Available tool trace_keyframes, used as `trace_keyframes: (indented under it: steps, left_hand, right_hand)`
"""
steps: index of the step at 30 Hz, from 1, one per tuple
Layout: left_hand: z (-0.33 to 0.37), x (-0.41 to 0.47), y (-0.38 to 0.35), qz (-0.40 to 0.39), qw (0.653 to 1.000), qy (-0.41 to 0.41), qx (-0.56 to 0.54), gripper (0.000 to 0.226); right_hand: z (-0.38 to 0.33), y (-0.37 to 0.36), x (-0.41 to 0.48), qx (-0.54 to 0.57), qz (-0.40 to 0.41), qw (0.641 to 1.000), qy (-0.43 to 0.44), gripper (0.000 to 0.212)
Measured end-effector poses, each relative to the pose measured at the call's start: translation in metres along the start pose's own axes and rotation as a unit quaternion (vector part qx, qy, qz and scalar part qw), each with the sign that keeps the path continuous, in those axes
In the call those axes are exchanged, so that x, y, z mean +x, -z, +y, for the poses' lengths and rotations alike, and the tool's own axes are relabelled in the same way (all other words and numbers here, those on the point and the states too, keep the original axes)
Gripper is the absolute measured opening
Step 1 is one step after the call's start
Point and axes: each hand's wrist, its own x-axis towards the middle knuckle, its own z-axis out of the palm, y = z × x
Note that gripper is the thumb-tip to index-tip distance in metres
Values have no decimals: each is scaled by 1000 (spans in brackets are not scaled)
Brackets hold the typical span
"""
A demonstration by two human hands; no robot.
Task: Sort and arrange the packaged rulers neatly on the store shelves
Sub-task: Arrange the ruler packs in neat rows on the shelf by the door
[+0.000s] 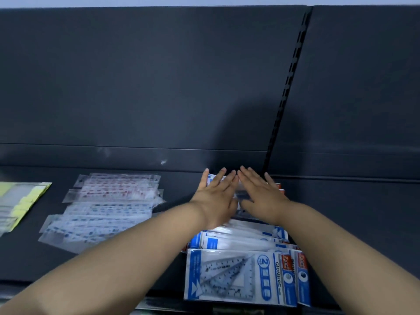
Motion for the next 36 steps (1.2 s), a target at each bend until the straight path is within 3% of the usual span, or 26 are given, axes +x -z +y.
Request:
trace_keyframes:
  steps: [6,9,11,12,16,19,22,28,31,36]
  left_hand:
    - [28,-43,-15,0,998,46,-40,61]
    - [36,-60,-37,1,998,32,-57,87]
    - [38,-64,-51,-5,996,41,-81,87]
    - [37,-63,-56,-3,995,47,-93,85]
    - [31,-52,-60,31,995,54,-81,88]
    - [27,-45,-58,33,994,68,-74,82]
    - [25,-44,-53,10,995,77,-65,58]
    - [12,-28,-30,24,996,78,-32,59]
    - [7,-11,-29,-3,996,83,-24,57]
    - [5,-12,-41,-11,996,78,-47,55]
  right_hand:
    - [-31,-11,-62,-42,-20,997,-54,66]
    - [-39,-43,-87,-54,1,996,-68,100]
    - [-34,-63,-89,-33,5,995,-92,125]
    - [-31,-69,-87,-13,16,995,-101,127]
    - [-26,-71,-71,9,58,994,-89,96]
    - [-23,-67,-59,-5,52,996,-76,92]
    - [-20,-62,-58,-31,56,996,-67,91]
    - [-14,-33,-43,-29,118,988,-98,86]
    - [-12,-30,-19,1,50,995,-89,61]
    - [-13,-41,-13,0,6,997,-75,57]
